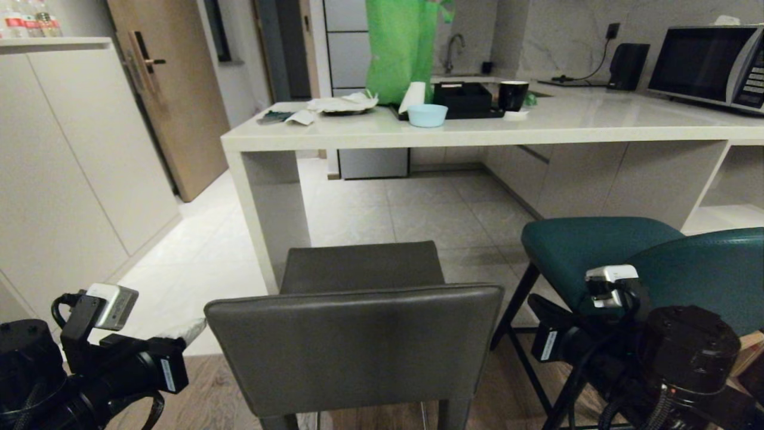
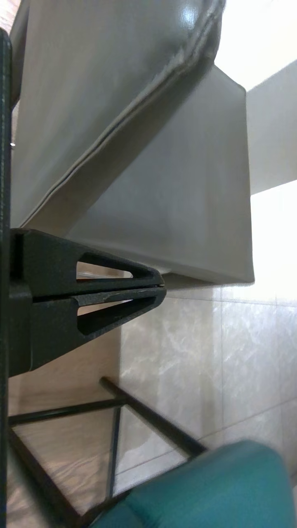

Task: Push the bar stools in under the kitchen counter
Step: Push the gray chair back under the dining table

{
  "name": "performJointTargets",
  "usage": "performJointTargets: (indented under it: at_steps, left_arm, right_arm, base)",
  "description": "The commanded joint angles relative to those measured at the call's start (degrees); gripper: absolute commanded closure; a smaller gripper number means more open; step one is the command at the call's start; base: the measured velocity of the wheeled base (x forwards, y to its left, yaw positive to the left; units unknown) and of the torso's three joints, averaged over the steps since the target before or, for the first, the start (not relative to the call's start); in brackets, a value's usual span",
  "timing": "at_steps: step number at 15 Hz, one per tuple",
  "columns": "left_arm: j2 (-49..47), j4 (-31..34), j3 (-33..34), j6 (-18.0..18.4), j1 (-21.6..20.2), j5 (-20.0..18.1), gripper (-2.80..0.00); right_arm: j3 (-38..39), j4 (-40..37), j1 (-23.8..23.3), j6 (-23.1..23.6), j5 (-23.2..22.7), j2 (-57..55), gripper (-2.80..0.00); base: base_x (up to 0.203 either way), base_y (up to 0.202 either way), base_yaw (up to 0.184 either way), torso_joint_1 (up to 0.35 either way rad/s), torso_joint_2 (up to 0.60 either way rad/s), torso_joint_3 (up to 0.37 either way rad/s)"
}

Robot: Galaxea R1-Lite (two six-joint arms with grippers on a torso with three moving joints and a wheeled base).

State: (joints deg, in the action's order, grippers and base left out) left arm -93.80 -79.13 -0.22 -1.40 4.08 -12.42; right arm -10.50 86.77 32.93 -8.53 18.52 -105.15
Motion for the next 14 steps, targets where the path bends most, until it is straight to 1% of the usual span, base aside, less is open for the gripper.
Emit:
performJointTargets:
  at_steps: [1, 3, 5, 7, 8, 9, 12, 14]
  left_arm:
    - [-1.31, -0.41, 0.01, 0.61, 1.52, 0.04, 0.00]
    - [-2.27, -0.42, -1.25, 0.75, 2.68, 0.19, 0.00]
    - [-2.71, -0.42, -2.21, 0.78, 3.44, 0.21, 0.00]
    - [-2.59, -0.44, -2.00, 0.67, 5.49, 0.44, 0.00]
    - [-2.41, -0.42, -1.79, 0.59, 7.26, 0.70, 0.00]
    - [-2.59, -0.41, -1.87, 0.59, 8.19, 0.81, 0.00]
    - [-3.39, -0.41, -2.20, 0.37, 8.34, 1.31, 0.00]
    - [-4.47, -0.41, -2.61, 0.32, 8.31, 2.07, 0.00]
  right_arm:
    - [-1.22, 0.89, 0.69, 0.72, 0.11, -3.93, 0.00]
    - [-2.47, 0.89, 1.26, 2.17, -0.04, -5.09, 0.00]
    - [-4.74, 0.89, 1.36, 4.80, -0.24, -6.86, 0.00]
    - [-6.64, 0.60, 3.08, 5.89, -0.35, -8.13, 0.00]
    - [-8.16, 0.15, 3.95, 6.13, -0.33, -9.74, 0.00]
    - [-10.18, -0.16, 4.20, 6.58, -0.34, -11.11, 0.00]
    - [-17.19, -5.08, 3.81, 6.98, -0.32, -13.10, 0.00]
    - [-21.12, -8.34, 2.45, 7.02, -0.32, -13.16, 0.00]
  base:
    - [0.000, 0.000, 0.000, 0.000, 0.00, 0.000]
    - [0.000, 0.000, 0.000, 0.000, 0.00, 0.000]
    - [0.000, 0.000, 0.000, 0.000, 0.00, 0.000]
    - [0.000, 0.000, 0.000, 0.000, 0.00, 0.000]
    - [0.000, 0.000, 0.000, 0.000, 0.00, 0.000]
    - [0.000, 0.000, 0.000, 0.000, 0.00, 0.000]
    - [0.000, 0.000, 0.000, 0.000, 0.00, 0.000]
    - [0.000, 0.000, 0.000, 0.000, 0.00, 0.000]
